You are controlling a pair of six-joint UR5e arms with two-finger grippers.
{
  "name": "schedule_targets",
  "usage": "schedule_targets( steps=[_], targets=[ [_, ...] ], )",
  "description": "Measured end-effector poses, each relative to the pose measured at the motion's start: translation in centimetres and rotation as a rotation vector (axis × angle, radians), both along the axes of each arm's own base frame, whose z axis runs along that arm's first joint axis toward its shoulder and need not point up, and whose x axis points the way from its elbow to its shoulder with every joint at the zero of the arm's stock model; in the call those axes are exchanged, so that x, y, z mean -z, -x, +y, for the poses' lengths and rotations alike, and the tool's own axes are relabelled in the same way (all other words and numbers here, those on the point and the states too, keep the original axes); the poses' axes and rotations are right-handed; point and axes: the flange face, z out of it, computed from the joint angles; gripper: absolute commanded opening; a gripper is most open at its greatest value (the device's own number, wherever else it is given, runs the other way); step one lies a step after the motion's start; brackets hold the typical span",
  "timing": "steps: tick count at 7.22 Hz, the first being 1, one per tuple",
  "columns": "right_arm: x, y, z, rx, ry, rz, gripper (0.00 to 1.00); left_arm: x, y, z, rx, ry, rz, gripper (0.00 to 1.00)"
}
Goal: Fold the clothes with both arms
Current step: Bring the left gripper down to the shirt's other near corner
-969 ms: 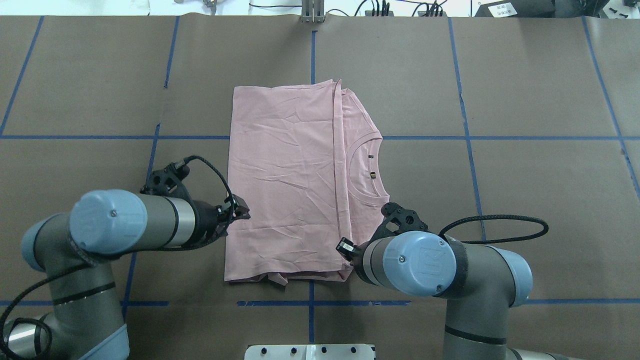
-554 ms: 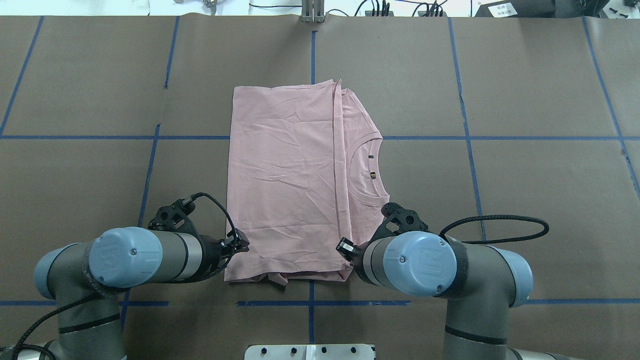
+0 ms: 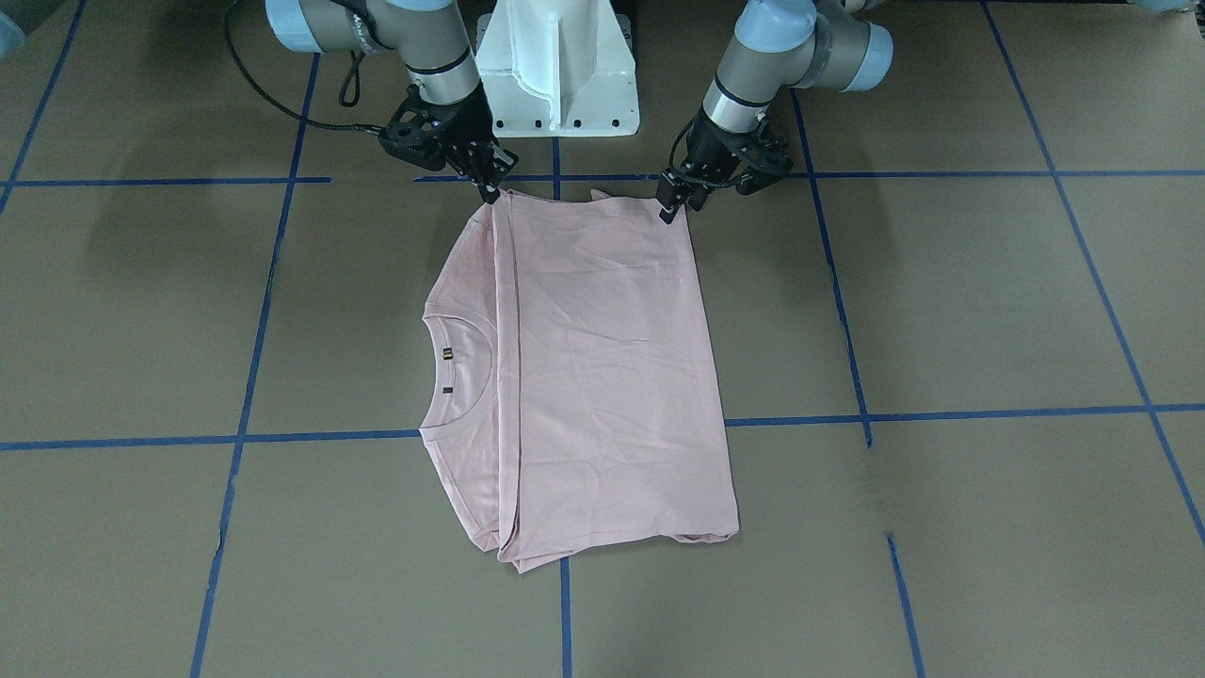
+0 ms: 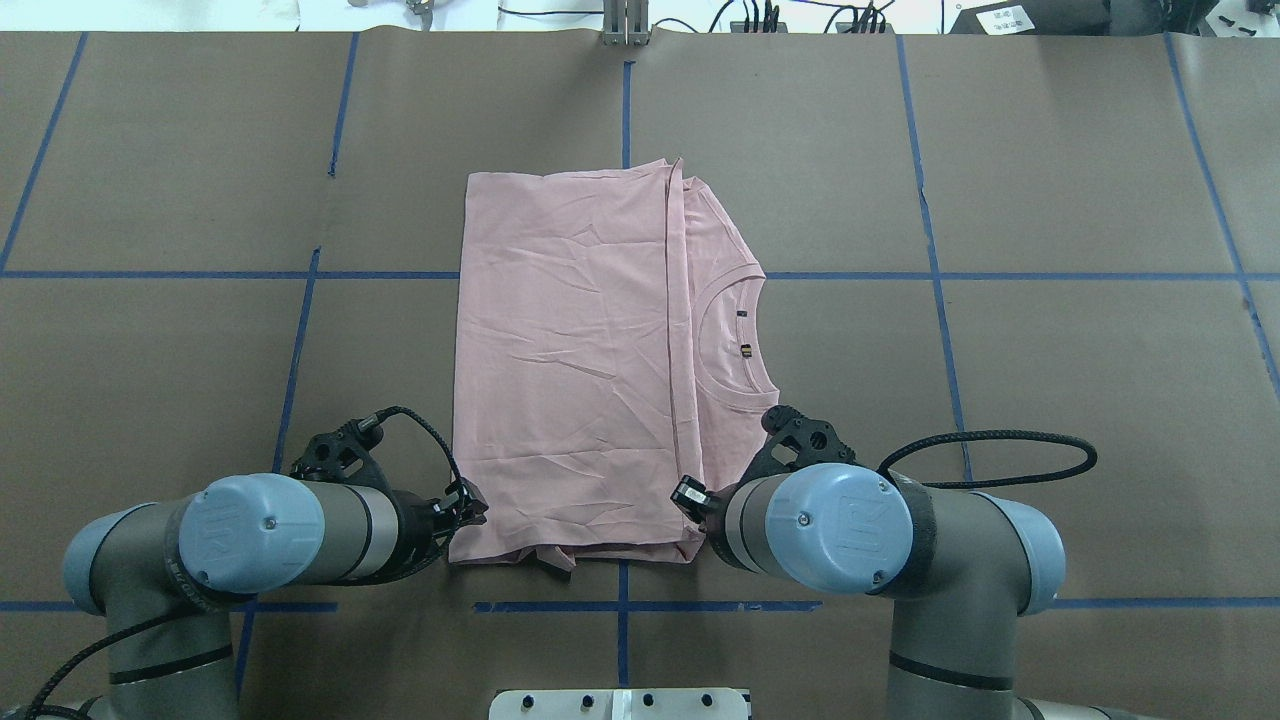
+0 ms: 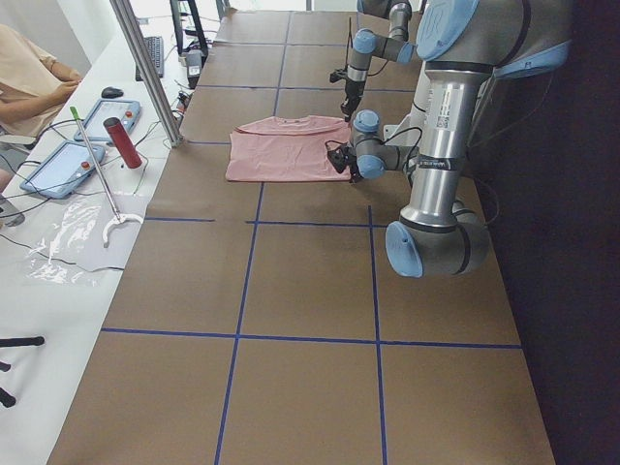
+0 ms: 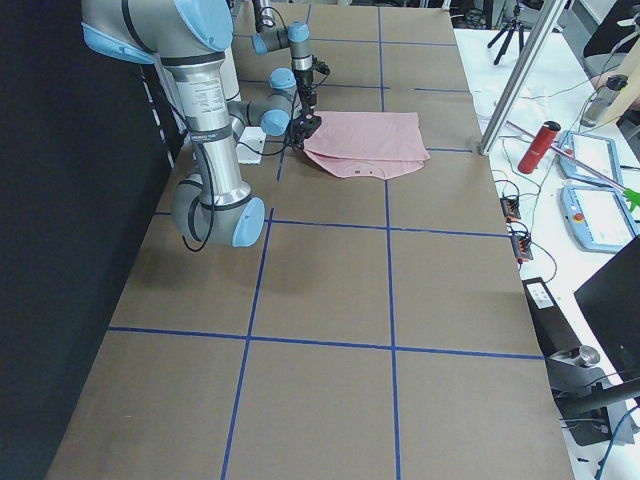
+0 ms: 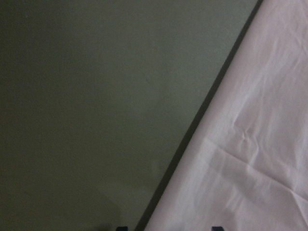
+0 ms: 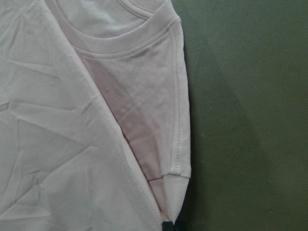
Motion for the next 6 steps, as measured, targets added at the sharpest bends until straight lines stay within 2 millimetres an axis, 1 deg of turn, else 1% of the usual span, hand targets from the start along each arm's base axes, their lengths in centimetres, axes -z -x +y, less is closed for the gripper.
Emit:
schedule_targets(
  steps=[1, 2, 3, 6],
  targets=[
    [0.0, 0.0, 0.0, 0.0, 0.0, 0.001, 0.0, -0.1, -0.2, 0.5, -0.008, 0.003, -0.004, 0.5],
    [-0.1, 0.0, 0.0, 0.0, 0.0, 0.001, 0.0, 0.0, -0.4, 0.9, -0.014, 0.005, -0.005, 0.18],
    [-0.1, 0.0, 0.0, 0.0, 0.0, 0.001, 0.0, 0.0, -0.6, 1.2, -0.018, 0.01, -0.003, 0.0],
    [-0.1, 0.0, 0.0, 0.0, 0.0, 0.001, 0.0, 0.1, -0.7, 1.8, -0.02, 0.02, 0.0, 0.0]
  ],
)
